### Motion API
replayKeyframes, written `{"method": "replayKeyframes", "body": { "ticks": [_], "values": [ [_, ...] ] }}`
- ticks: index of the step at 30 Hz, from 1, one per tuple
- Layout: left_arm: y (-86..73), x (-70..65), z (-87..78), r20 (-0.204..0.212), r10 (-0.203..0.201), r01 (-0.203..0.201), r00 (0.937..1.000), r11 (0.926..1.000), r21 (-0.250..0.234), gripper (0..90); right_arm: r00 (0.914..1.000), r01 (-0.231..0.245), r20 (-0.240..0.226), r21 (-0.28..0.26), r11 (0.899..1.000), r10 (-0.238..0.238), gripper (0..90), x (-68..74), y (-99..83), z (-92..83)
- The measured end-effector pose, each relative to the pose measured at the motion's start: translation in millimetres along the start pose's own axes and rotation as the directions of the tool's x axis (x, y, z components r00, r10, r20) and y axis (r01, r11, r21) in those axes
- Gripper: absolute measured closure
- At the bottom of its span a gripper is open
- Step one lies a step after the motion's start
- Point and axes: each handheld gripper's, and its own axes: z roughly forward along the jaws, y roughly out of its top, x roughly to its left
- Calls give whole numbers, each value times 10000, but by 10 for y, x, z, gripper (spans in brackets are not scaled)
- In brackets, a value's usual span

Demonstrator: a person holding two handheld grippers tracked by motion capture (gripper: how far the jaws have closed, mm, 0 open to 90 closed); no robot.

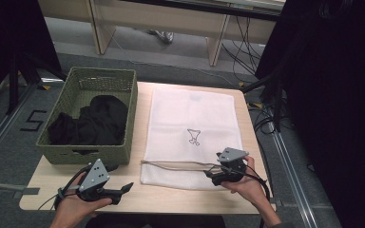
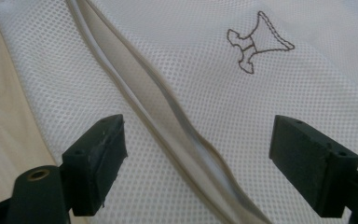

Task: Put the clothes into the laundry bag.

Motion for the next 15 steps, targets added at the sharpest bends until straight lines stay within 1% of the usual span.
{"method": "replayKeyframes", "body": {
  "ticks": [1, 2, 3, 4, 5, 6, 7, 8, 10, 11, 12, 13, 14, 15],
  "values": [
    [-4, -13, 0, -70, -162, 163, 9998, 9999, 26, 223, 9999, 162, -38, 251, 9996, -161, 215, 4, 42, 88],
    [-9, -15, 1, -56, -199, 200, 9998, 9997, 108, 223, 9994, 329, -66, 297, 9990, -327, 232, 3, 60, 137],
    [-9, -15, 1, -56, -199, 200, 9998, 9997, 108, 222, 9994, 329, -66, 297, 9990, -327, 232, 3, 60, 137],
    [-8, -13, 4, 23, -137, 137, 9999, 9999, 63, 222, 9972, 726, -189, 497, 9961, -717, 264, 1, 95, 226],
    [-8, -13, 4, 23, -137, 137, 9999, 9999, 63, 222, 9972, 726, -189, 497, 9961, -717, 264, 1, 95, 226],
    [-9, -12, -1, -21, -13, 13, 10000, 9999, 153, 221, 9944, 1042, -226, 624, 9926, -1030, 267, -12, 120, 293],
    [-9, -12, -1, -21, -13, 13, 10000, 9999, 153, 221, 9944, 1042, -226, 624, 9926, -1030, 267, -12, 120, 293],
    [-10, -15, 1, -33, -76, 76, 10000, 9998, 156, 221, 9961, 880, -89, 668, 9939, -876, 296, -5, 129, 343],
    [-7, -13, 1, -34, -25, 25, 10000, 9999, 162, 221, 9949, 1009, -43, 818, 9915, -1009, 312, -15, 135, 399],
    [-7, -13, 1, -34, -25, 25, 10000, 9999, 162, 221, 9949, 1009, -43, 818, 9915, -1009, 312, -15, 135, 399],
    [-9, -2, 5, 33, 127, -127, 9999, 9997, 188, 220, 9930, 1175, -34, 1204, 9858, -1179, 334, -16, 142, 450],
    [-9, -2, 5, 33, 127, -127, 9999, 9997, 188, 219, 9930, 1175, -34, 1204, 9858, -1179, 334, -16, 142, 450],
    [-5, -3, 6, 41, 134, -135, 9999, 9997, 199, 217, 9947, 1029, -98, 1437, 9843, -1025, 343, 2, 154, 492],
    [-5, -3, 6, 41, 134, -135, 9999, 9997, 199, 217, 9947, 1029, -98, 1437, 9843, -1025, 343, 2, 154, 492]
  ]
}}
